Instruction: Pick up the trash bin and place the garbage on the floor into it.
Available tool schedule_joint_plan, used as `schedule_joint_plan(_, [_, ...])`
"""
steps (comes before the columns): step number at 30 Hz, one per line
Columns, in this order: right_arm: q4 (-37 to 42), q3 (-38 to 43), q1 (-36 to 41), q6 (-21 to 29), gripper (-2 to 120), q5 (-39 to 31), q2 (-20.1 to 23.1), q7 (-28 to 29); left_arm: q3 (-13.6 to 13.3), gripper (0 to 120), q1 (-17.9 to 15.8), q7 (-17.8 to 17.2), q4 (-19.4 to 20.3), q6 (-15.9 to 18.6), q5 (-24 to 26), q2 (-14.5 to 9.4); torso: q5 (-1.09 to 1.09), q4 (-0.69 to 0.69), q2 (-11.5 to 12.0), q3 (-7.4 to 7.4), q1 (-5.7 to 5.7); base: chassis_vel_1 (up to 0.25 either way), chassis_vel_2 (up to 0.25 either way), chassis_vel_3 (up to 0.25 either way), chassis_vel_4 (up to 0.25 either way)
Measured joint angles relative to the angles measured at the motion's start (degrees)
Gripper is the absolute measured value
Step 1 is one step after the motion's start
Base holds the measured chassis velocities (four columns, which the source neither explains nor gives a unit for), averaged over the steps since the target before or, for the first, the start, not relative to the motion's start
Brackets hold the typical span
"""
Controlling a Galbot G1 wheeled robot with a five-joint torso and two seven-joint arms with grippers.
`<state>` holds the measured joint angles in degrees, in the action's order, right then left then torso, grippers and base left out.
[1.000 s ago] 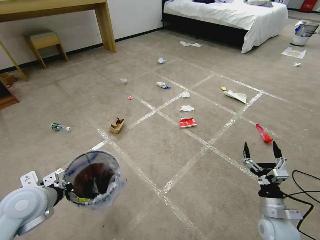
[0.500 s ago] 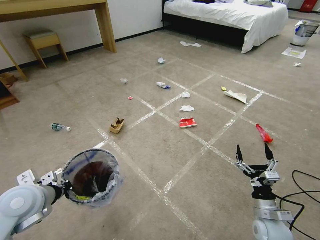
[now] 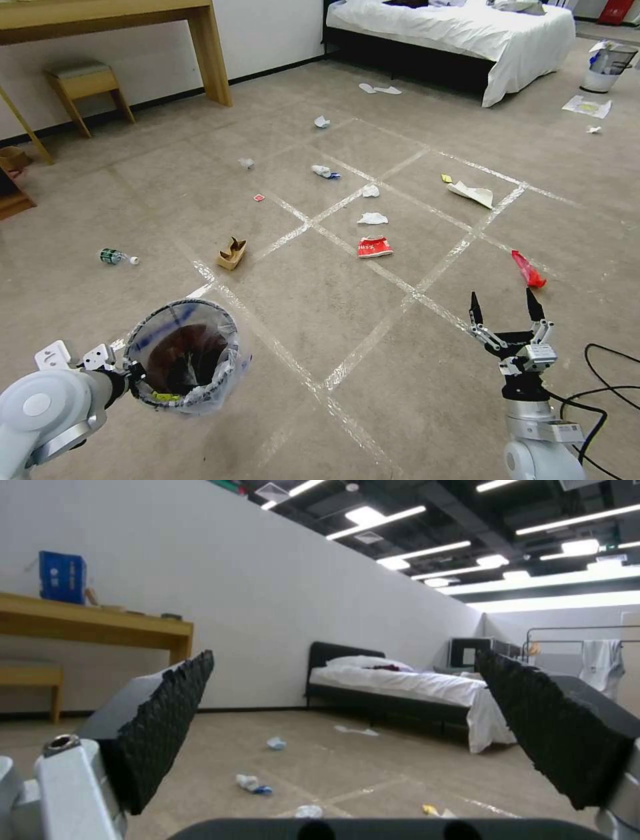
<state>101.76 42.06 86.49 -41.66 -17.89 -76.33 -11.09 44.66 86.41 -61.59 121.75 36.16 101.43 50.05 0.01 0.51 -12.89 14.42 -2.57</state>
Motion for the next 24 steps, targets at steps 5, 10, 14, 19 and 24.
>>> schedule_joint_plan(5, [-0.4,-0.1,-0.3,0.0,100,-0.3,0.2,0.0,-0.2,0,0.1,0.1,-0.2,0.0,-0.4,0.4,0.00,0.00,0.0,0.01,0.00,-0.111,0.118,0.121,-0.113])
schedule_joint_plan(10, [-0.9,-0.7,-0.9,0.3,100,-0.5,0.4,0.0,-0.6,0,0.3,0.6,-0.6,-0.1,-1.3,0.4,0.01,-0.01,0.0,0.00,0.01,-0.114,0.122,0.129,-0.110])
schedule_joint_plan(14, [-1.3,-1.0,-1.2,0.4,100,-0.5,0.4,0.1,-1.2,0,-0.1,1.2,-1.3,-0.1,-2.0,1.0,0.00,0.00,0.0,0.00,0.00,-0.127,0.139,0.120,-0.138])
schedule_joint_plan(19, [-1.8,-1.1,-1.5,0.5,100,-0.6,0.6,0.2,-1.7,0,-0.5,1.7,-2.2,-0.2,-2.7,1.2,0.00,0.01,0.0,0.00,0.00,-0.132,0.117,0.125,-0.133])
schedule_joint_plan(24, [-2.1,-1.4,-2.0,0.7,100,-0.8,0.6,0.2,-1.8,0,-0.8,1.8,-2.6,-0.2,-2.7,0.9,0.00,0.00,0.0,0.00,0.00,-0.141,0.125,0.130,-0.116])
